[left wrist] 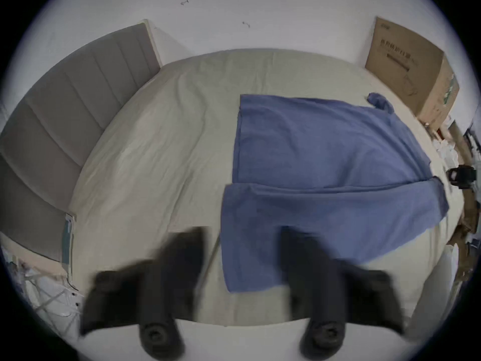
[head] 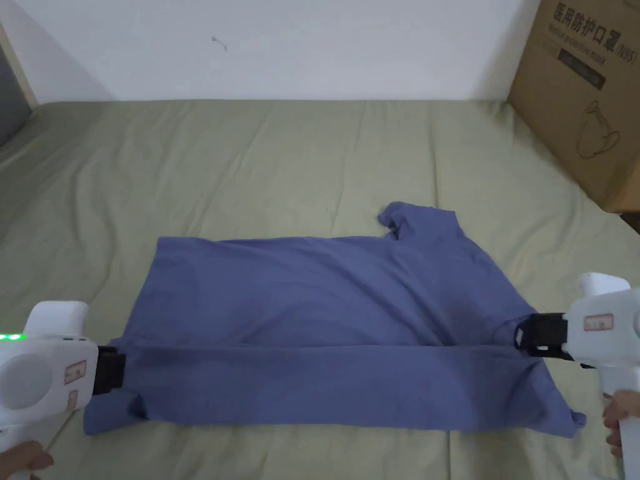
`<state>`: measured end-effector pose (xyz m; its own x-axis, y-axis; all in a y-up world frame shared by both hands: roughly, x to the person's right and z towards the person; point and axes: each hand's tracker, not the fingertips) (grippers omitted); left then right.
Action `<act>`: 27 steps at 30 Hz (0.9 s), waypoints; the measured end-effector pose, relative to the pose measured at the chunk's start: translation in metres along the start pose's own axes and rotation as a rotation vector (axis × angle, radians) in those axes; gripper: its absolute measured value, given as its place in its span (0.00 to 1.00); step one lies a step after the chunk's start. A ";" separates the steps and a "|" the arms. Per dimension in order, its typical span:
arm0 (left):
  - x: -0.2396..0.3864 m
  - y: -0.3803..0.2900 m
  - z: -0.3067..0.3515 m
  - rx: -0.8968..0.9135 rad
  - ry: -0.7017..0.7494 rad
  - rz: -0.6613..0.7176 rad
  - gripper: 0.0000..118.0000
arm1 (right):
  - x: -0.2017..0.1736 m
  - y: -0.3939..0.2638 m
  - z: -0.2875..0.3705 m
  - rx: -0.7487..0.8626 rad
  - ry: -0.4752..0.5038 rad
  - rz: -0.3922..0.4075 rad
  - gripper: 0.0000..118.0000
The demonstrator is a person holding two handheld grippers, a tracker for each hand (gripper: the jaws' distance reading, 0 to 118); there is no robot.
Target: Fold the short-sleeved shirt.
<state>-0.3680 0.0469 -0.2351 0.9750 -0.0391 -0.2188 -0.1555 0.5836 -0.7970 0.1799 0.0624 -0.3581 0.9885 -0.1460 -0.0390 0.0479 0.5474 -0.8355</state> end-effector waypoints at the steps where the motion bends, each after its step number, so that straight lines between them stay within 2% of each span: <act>1: 0.001 -0.007 0.004 -0.004 0.002 0.003 0.01 | -0.005 -0.007 0.006 0.005 -0.024 0.034 0.17; 2: 0.000 -0.015 0.008 -0.009 0.012 0.001 0.00 | -0.009 -0.015 0.012 0.011 -0.039 0.062 0.00; 3: 0.000 -0.024 0.011 -0.012 0.004 -0.004 0.00 | -0.014 -0.025 0.016 0.019 -0.034 0.075 0.00; 7: -0.003 -0.052 0.004 -0.042 -0.006 0.012 0.00 | -0.020 -0.053 0.015 -0.023 0.029 0.028 0.00; 10: -0.007 -0.056 0.005 -0.011 0.012 0.031 0.00 | -0.025 -0.065 0.011 -0.040 0.032 0.049 0.00; 11: -0.011 -0.052 0.004 -0.013 0.006 0.044 0.06 | -0.027 -0.067 0.011 -0.047 0.034 0.054 0.00; 12: -0.014 -0.048 0.001 -0.023 0.014 0.054 0.23 | -0.027 -0.068 0.010 -0.055 0.037 0.056 0.00; 13: -0.019 -0.046 -0.003 -0.024 0.017 0.066 0.55 | -0.028 -0.069 0.009 -0.054 0.035 0.054 0.00; 14: -0.021 -0.044 -0.008 -0.019 0.014 0.070 0.78 | -0.028 -0.071 0.010 -0.053 0.032 0.053 0.00; 15: -0.023 -0.042 -0.013 -0.025 0.019 0.078 0.91 | -0.027 -0.071 0.010 -0.055 0.033 0.052 0.00; 16: -0.026 -0.041 -0.016 -0.028 0.025 0.087 0.92 | -0.027 -0.072 0.012 -0.056 0.033 0.049 0.00; 18: -0.027 -0.042 -0.029 -0.050 0.004 0.109 0.91 | -0.024 -0.075 0.013 -0.057 0.038 0.042 0.00; 19: -0.029 -0.045 -0.038 -0.088 -0.020 0.119 0.87 | -0.024 -0.076 0.014 -0.059 0.038 0.041 0.00; 20: -0.031 -0.049 -0.050 -0.137 -0.023 0.133 0.73 | -0.023 -0.078 0.014 -0.063 0.037 0.039 0.00; 21: -0.034 -0.053 -0.061 -0.176 -0.031 0.149 0.46 | -0.022 -0.080 0.015 -0.070 0.034 0.038 0.00; 22: -0.028 -0.058 -0.065 -0.160 -0.012 0.139 0.38 | -0.020 -0.082 0.015 -0.072 0.032 0.034 0.00; 23: -0.029 -0.059 -0.058 -0.098 -0.022 0.134 0.36 | -0.018 -0.084 0.016 -0.075 0.030 0.026 0.00; 24: -0.031 -0.057 -0.054 -0.115 -0.015 0.131 0.32 | -0.016 -0.086 0.017 -0.079 0.030 0.013 0.00; 25: -0.033 -0.054 -0.052 -0.107 -0.016 0.121 0.20 | -0.014 -0.087 0.018 -0.076 0.030 -0.007 0.00; 27: -0.030 -0.049 -0.048 -0.109 -0.028 0.106 0.05 | -0.008 -0.086 0.020 -0.067 0.051 -0.048 0.00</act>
<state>-0.3976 -0.0196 -0.2169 0.9559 0.0418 -0.2906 -0.2729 0.4918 -0.8268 0.1710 0.0328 -0.2753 0.9767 -0.2133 -0.0247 0.0834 0.4828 -0.8717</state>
